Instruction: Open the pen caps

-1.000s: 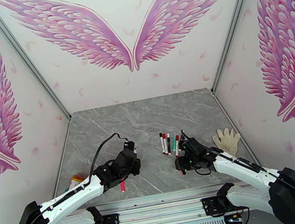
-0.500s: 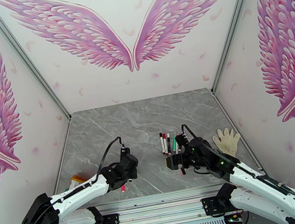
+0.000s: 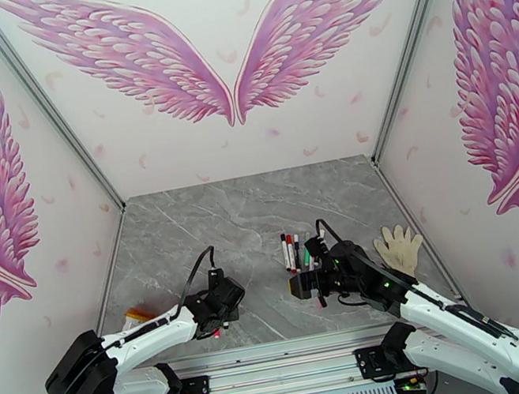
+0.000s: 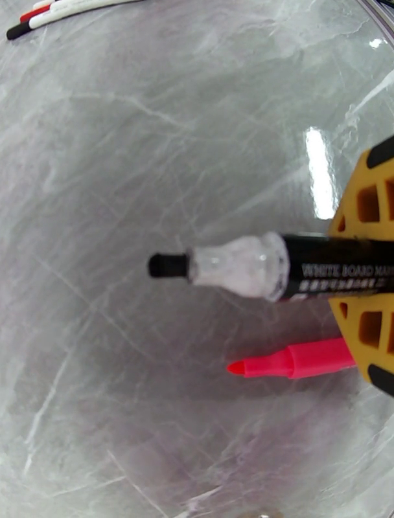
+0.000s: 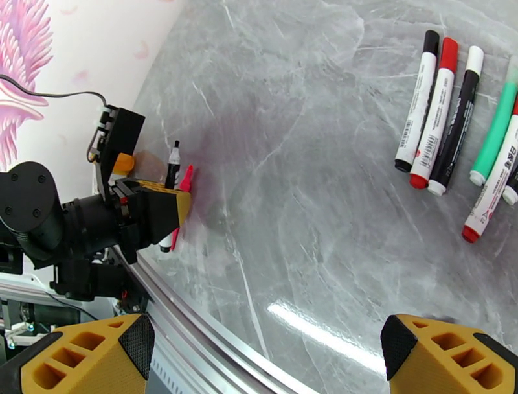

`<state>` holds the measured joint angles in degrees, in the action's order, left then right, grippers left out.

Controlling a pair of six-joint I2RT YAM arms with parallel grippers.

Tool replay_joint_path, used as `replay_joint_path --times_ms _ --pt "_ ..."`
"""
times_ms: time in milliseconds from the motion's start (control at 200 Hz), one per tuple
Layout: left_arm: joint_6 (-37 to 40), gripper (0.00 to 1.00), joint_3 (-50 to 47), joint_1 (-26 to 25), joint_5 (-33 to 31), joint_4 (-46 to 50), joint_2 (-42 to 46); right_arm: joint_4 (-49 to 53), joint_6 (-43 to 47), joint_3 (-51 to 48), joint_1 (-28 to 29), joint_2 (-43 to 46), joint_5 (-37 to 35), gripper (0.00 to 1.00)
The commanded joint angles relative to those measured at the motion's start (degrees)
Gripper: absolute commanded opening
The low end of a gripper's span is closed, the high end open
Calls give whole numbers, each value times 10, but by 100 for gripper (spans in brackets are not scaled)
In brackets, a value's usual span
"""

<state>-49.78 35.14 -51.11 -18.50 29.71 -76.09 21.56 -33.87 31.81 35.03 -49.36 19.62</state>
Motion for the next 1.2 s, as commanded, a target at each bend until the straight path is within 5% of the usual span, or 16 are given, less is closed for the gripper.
replay_joint_path --times_ms 0,795,1194 --pt "-23 19 -10 0 -7 17 -11 -14 -11 16 5 -4 9 99" --pt "-32 34 26 -11 -30 68 -20 -4 -12 7 7 5 3 99" --pt "29 66 76 -3 6 75 87 40 -9 35 7 -2 -43 94"
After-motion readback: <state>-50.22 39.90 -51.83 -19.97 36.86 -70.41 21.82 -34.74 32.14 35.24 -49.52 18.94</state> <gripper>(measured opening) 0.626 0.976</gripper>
